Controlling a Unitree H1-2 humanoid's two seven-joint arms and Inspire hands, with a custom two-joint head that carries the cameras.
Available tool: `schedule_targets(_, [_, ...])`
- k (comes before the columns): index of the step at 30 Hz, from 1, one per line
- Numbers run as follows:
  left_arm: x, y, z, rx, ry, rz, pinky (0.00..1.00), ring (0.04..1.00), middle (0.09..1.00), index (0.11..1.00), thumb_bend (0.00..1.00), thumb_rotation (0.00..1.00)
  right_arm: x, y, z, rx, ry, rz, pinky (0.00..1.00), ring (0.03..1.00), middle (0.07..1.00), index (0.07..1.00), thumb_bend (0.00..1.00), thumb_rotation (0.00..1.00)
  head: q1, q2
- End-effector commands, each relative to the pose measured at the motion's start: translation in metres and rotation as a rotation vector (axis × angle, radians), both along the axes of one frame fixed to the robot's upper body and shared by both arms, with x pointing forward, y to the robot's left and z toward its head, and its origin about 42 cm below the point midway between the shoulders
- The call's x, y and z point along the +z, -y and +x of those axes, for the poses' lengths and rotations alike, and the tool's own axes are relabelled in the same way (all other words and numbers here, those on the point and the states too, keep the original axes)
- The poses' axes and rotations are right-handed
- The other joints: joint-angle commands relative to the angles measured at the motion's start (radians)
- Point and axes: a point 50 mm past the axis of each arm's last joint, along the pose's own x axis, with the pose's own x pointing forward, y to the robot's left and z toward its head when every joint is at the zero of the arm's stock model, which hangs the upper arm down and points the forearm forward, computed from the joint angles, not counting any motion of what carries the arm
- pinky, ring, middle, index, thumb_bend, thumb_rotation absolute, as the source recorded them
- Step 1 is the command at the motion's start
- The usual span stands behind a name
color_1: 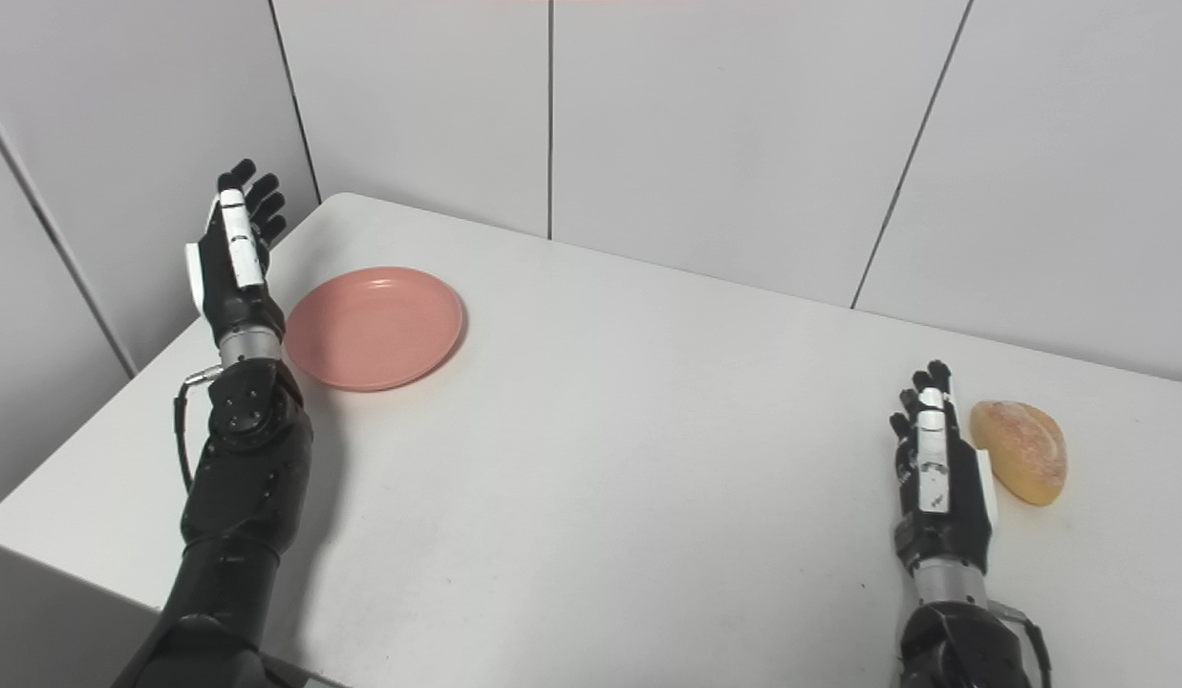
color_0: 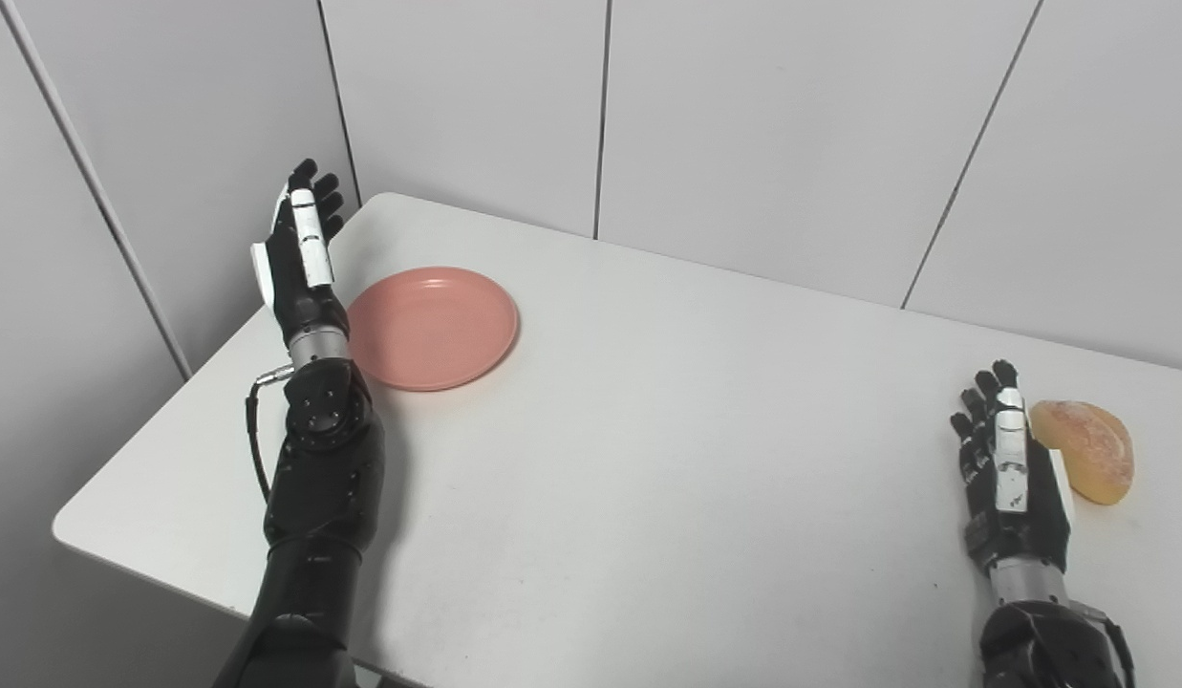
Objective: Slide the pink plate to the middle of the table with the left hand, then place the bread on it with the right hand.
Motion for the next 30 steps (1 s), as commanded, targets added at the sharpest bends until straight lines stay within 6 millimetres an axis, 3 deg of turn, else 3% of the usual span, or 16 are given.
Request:
schedule_targets(1, [0.019,-0.011,0.003,0.026,0.063,0.049,0.85,0.843,0.830,0.834,0.52,1.00,0.009,-0.001,0.004,0.003,0.042,-0.003,1.00,1.000,1.000,1.000,0.78,0.91,0.001,0.001])
schedule_targets(11, [-0.002,-0.024,0.001,0.053,0.015,0.009,0.85,0.835,0.827,0.832,0.52,1.00,0.009,-0.001,0.003,0.003,0.042,-0.009,1.00,1.000,1.000,1.000,0.79,0.91,0.001,0.004])
schedule_targets(21, [-0.025,-0.009,0.008,0.013,-0.084,-0.009,0.85,0.839,0.831,0.828,0.52,1.00,0.010,0.000,0.004,0.000,0.043,0.002,1.00,1.000,1.000,1.000,0.78,0.89,0.007,0.009])
schedule_targets(30, [-0.033,0.012,0.016,-0.065,-0.142,0.013,0.81,0.819,0.819,0.815,0.50,1.00,0.013,0.003,0.004,0.000,0.047,0.002,1.00,1.000,1.000,1.000,0.77,0.89,0.012,0.013])
